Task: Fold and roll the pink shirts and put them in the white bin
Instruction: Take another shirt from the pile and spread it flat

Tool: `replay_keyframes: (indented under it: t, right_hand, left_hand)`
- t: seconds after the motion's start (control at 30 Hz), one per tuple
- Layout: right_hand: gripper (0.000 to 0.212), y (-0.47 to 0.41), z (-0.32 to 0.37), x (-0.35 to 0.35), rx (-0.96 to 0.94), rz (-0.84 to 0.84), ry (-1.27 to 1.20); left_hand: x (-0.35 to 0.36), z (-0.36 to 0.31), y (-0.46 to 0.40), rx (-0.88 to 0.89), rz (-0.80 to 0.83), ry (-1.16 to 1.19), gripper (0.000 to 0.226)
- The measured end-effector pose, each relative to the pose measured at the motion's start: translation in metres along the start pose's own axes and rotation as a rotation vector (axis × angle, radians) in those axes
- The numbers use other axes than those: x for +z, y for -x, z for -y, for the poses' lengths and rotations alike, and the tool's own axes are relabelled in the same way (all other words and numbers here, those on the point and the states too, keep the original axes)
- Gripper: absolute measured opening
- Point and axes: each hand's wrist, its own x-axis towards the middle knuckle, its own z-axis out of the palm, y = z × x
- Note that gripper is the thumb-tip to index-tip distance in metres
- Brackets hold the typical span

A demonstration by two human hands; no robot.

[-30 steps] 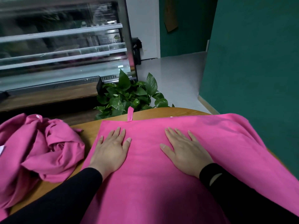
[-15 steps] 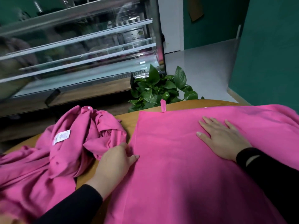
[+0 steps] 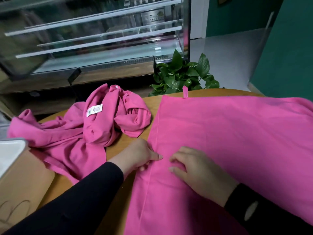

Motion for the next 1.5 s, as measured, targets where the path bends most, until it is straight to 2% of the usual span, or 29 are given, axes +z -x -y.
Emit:
replay_keyframes:
  t: [0.1, 0.27, 0.43, 0.5, 0.63, 0.73, 0.83, 0.9, 1.0, 1.13, 1.2, 1.3, 1.37, 1.43, 1.5]
  right_hand:
    - [0.050, 0.002, 0.025, 0.018, 0.040, 0.015, 0.002]
    - [0.032, 0.008, 0.055, 0.035, 0.055, 0.064, 0.056]
    - [0.054, 0.018, 0.091, 0.039, 0.161, 0.101, 0.260]
    - [0.052, 0.021, 0.103, 0.037, 0.205, 0.062, 0.253]
    - [0.032, 0.018, 0.113, 0.044, 0.190, -0.083, 0.316]
    - [0.046, 0.014, 0.115, 0.057, 0.155, -0.147, 0.336]
    - [0.045, 0.013, 0.121, 0.065, 0.131, -0.146, 0.340]
    - [0.048, 0.013, 0.124, 0.072, 0.131, -0.138, 0.324]
    - [0.050, 0.010, 0.127, 0.082, 0.112, -0.159, 0.337]
    - [0.028, 0.005, 0.131, 0.089, 0.053, -0.200, 0.397]
    - [0.017, 0.003, 0.133, 0.096, 0.088, -0.195, 0.362]
    - [0.037, 0.009, 0.133, 0.094, 0.120, -0.127, 0.304]
    - [0.038, 0.015, 0.122, 0.081, 0.064, -0.111, 0.226]
    - [0.030, 0.027, 0.099, 0.064, 0.008, -0.179, 0.224]
    - [0.029, 0.044, 0.065, 0.047, 0.084, -0.311, 0.246]
  left_hand:
    - [0.000, 0.006, 0.012, -0.045, 0.086, -0.017, 0.033]
    - [0.002, 0.010, 0.024, -0.097, 0.116, 0.191, 0.036]
    - [0.004, 0.008, 0.030, -0.050, 0.092, 0.235, 0.026]
    - [0.005, 0.008, 0.033, -0.015, 0.034, 0.210, 0.024]
    - [0.006, 0.014, 0.037, 0.031, -0.004, 0.243, 0.025]
    - [0.004, 0.017, 0.038, 0.126, -0.126, 0.092, 0.032]
    - [-0.002, 0.023, 0.038, 0.182, -0.255, -0.128, 0.035]
    - [-0.005, 0.029, 0.037, 0.172, -0.251, -0.186, 0.035]
    - [-0.011, 0.037, 0.030, 0.105, -0.160, -0.060, 0.031]
    - [-0.018, 0.047, 0.019, -0.011, -0.102, 0.260, 0.027]
    - [-0.016, 0.048, 0.019, 0.043, -0.136, 0.157, 0.026]
    - [-0.007, 0.054, 0.020, 0.159, -0.323, -0.196, 0.024]
    - [-0.002, 0.059, 0.021, 0.270, -0.501, -0.238, 0.026]
    - [0.005, 0.062, 0.028, 0.497, -0.629, -0.294, 0.026]
    - [0.016, 0.062, 0.040, 0.718, -0.608, -0.417, 0.027]
